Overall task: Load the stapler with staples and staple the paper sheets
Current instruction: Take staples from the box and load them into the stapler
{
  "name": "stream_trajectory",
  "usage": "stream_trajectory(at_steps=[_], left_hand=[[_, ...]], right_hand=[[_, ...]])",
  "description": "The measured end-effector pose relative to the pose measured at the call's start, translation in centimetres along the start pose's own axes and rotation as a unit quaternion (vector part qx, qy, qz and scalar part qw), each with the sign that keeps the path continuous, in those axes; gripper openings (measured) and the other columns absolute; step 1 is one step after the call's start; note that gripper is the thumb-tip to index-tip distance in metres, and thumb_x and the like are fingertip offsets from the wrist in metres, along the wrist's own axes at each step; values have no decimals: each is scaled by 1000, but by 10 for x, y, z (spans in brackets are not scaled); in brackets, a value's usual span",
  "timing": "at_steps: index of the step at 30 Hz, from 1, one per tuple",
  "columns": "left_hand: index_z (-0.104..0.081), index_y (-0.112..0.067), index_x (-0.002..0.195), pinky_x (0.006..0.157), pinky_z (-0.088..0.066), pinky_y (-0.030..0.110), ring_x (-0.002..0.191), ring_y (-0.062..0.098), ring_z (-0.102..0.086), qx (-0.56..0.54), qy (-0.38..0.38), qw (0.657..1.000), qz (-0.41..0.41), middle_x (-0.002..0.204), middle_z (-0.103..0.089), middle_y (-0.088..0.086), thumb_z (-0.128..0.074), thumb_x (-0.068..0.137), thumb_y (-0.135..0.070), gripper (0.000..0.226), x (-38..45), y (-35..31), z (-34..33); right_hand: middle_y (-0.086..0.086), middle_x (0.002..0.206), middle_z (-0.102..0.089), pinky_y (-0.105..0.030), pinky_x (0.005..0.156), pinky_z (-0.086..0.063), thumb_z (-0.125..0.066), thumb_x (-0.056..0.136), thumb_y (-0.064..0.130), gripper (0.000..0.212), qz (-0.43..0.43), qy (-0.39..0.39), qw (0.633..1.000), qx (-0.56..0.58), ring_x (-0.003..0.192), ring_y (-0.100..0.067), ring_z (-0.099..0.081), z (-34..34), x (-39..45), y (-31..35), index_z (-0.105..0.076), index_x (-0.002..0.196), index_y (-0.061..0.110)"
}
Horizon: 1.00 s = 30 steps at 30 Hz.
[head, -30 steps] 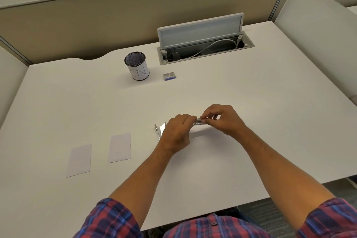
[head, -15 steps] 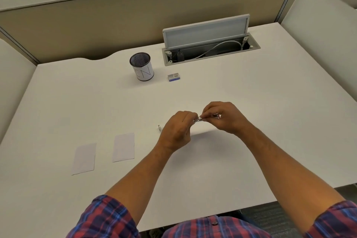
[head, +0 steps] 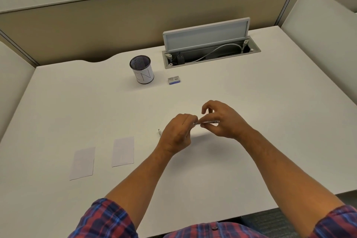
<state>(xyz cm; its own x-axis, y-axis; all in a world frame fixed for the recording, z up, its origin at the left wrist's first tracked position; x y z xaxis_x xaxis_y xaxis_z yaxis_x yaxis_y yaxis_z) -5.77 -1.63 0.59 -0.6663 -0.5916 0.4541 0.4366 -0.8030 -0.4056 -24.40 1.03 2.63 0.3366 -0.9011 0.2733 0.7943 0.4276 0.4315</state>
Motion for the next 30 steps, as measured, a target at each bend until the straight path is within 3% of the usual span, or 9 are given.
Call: stream_trajectory(at_steps=[4, 8, 12, 15, 18, 23, 26, 30], left_hand=[[-54, -10, 105, 61, -48, 42, 71, 31, -53, 9, 1, 1000, 3, 86, -64, 10, -63, 86, 9, 29, -2, 5, 1], [-58, -8, 103, 61, -47, 41, 74, 31, -53, 14, -10, 1000, 19, 88, -63, 8, -60, 89, 7, 20, -4, 7, 1], [-59, -7, 103, 63, -48, 40, 75, 32, -54, 7, -15, 1000, 22, 90, -64, 9, -61, 88, 7, 20, -2, 5, 0], [-55, -10, 106, 63, -49, 38, 75, 32, -56, -1, -17, 1000, 11, 91, -66, 10, -63, 87, 7, 28, 2, 1, -1], [-52, -14, 109, 65, -49, 37, 76, 32, -56, -3, -19, 1000, 7, 91, -66, 10, -63, 86, 8, 34, 4, -2, -1], [-52, -15, 109, 66, -50, 41, 78, 32, -57, -5, -25, 999, 23, 93, -66, 8, -61, 87, 7, 33, 1, 0, -1], [-52, -15, 110, 66, -50, 42, 79, 31, -56, -7, -25, 999, 24, 94, -66, 7, -61, 88, 6, 32, 0, 0, -2], [-50, -17, 113, 66, -51, 42, 79, 32, -57, -18, -29, 999, 23, 94, -66, 8, -62, 88, 5, 35, 4, -3, -2]], right_hand=[[-4, 117, -64, -37, 70, -49, -78, 89, 32, 9, 41, 22, 997, -61, 85, -22, -60, 4, -2, -6, -81, 95, 26], [-5, 104, -68, -35, 63, -44, -76, 88, 40, 25, 14, -58, 991, -123, 74, -26, -60, 18, -13, -24, -75, 74, 19], [-1, 100, -68, -36, 64, -44, -78, 87, 40, 20, -16, -107, 989, -98, 72, -25, -61, 21, -19, -25, -78, 89, 20], [-2, 112, -69, -36, 71, -47, -82, 87, 31, 17, 40, -57, 995, -74, 85, -22, -63, 13, -14, -14, -80, 102, 26], [-3, 117, -69, -38, 75, -50, -85, 83, 25, 17, 24, -35, 997, -59, 89, -22, -64, 11, -14, -13, -82, 99, 27], [5, 107, -69, -34, 58, -54, -86, 81, 24, 8, -57, -80, 993, -58, 79, -19, -67, 19, -25, -26, -79, 80, 22], [6, 110, -67, -30, 60, -52, -85, 81, 22, 13, -43, -73, 995, -51, 83, -18, -67, 17, -25, -23, -77, 92, 23], [8, 119, -69, -31, 86, -51, -85, 82, 25, 53, -89, 9, 996, -9, 97, -14, -65, 8, -20, -26, -66, 132, 26]])
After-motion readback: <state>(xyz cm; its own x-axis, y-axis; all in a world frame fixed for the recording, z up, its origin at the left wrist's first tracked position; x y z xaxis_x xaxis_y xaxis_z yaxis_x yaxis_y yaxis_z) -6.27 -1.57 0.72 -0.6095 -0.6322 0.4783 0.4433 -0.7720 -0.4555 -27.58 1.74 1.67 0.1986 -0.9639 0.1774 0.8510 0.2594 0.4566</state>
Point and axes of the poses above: each hand's wrist, its own x-axis towards the middle knuckle, its own z-axis out of the back of the hand, y = z × x, the point moved 3 cm from there along x, towards the middle knuckle
